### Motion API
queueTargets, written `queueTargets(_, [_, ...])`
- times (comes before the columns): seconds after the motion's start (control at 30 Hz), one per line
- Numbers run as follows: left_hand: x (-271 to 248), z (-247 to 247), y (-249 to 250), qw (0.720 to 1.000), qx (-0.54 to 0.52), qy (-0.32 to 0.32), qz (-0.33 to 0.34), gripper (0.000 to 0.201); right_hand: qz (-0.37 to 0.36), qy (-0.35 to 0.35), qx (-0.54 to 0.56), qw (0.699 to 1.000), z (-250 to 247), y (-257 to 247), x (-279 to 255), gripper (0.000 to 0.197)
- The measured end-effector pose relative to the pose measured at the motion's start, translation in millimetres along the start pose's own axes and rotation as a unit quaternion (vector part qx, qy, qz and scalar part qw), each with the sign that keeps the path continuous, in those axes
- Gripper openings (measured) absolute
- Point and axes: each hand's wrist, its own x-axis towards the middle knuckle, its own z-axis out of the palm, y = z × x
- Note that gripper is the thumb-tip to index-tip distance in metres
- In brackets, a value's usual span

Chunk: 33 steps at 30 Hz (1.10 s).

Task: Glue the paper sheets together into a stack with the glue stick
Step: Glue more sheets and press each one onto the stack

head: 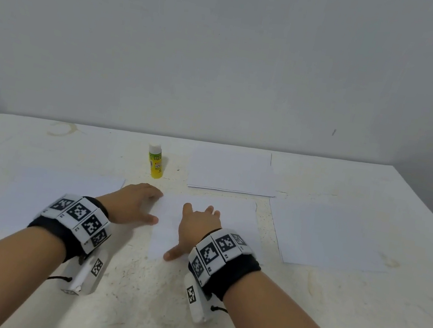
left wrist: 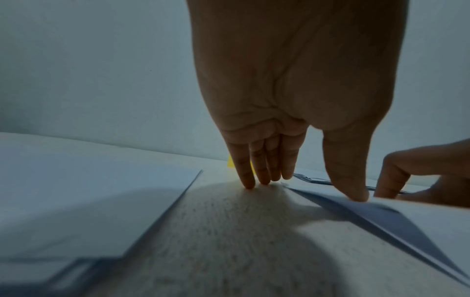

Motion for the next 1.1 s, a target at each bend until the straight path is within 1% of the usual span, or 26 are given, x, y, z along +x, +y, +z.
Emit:
queueTargets(0.07, [-2.3, 1.2, 0.9, 1.000, -0.004, 0.000, 0.000, 0.061, -0.003, 0.004, 0.014, 1.000, -3.1, 0.9, -2.8, 0.102])
queueTargets(0.23, [-1.4, 3.8, 0.6, 0.999, -0.052, -0.002, -0.006, 0.055, -0.013, 0.033, 0.060, 0.998, -9.0, 9.5, -13.4, 0.062])
queueTargets(0.3, [-0.5, 4.8, -0.2, 0.997, -0.078, 0.006, -0.006, 0.058, -0.022, 0.035, 0.082, 0.996, -11.1, 14.1, -14.8, 0.055])
queueTargets(0.33, [-1.1, 4.9, -0.1, 0.996, -0.092, 0.010, -0.003, 0.064, -0.024, 0.035, 0.092, 0.995, -12.2, 16.7, -14.8, 0.053])
queueTargets(0.37, [-1.5, 5.6, -0.8, 0.995, -0.100, 0.006, -0.003, 0.076, -0.025, 0.036, 0.104, 0.994, -13.2, 18.8, -14.2, 0.051])
queueTargets(0.43, [-3.7, 7.7, -1.3, 0.996, -0.092, -0.003, 0.006, 0.122, -0.021, 0.039, 0.135, 0.990, -14.8, 22.7, -11.5, 0.046])
queueTargets(0.47, [-5.0, 9.3, -0.1, 0.997, -0.075, -0.010, 0.009, 0.136, -0.016, 0.042, 0.151, 0.987, -15.2, 24.1, -10.7, 0.043])
queueTargets(0.5, [-5.5, 12.3, 0.2, 0.998, -0.055, -0.016, 0.014, 0.137, -0.010, 0.045, 0.164, 0.985, -15.5, 24.8, -10.6, 0.041])
queueTargets(0.6, [-7.2, 20.0, 5.1, 0.999, -0.002, -0.028, 0.035, 0.106, 0.021, 0.054, 0.185, 0.981, -14.8, 23.5, -9.8, 0.036])
queueTargets(0.7, [-9.9, 20.6, 11.0, 0.994, 0.065, -0.083, 0.018, 0.092, 0.059, 0.066, 0.192, 0.977, -12.8, 17.2, -7.8, 0.032])
queueTargets(0.77, [-10.4, 20.3, 13.0, 0.992, 0.083, -0.099, 0.009, 0.088, 0.075, 0.073, 0.193, 0.976, -12.1, 13.1, -6.5, 0.032])
queueTargets(0.9, [-10.7, 20.6, 13.7, 0.988, 0.106, -0.115, 0.003, 0.088, 0.087, 0.086, 0.195, 0.973, -11.0, 10.4, -4.2, 0.032])
queueTargets(1.1, [-11.1, 18.8, 15.3, 0.984, 0.127, -0.124, 0.000, 0.088, 0.102, 0.094, 0.205, 0.969, -7.5, 11.1, 0.6, 0.030])
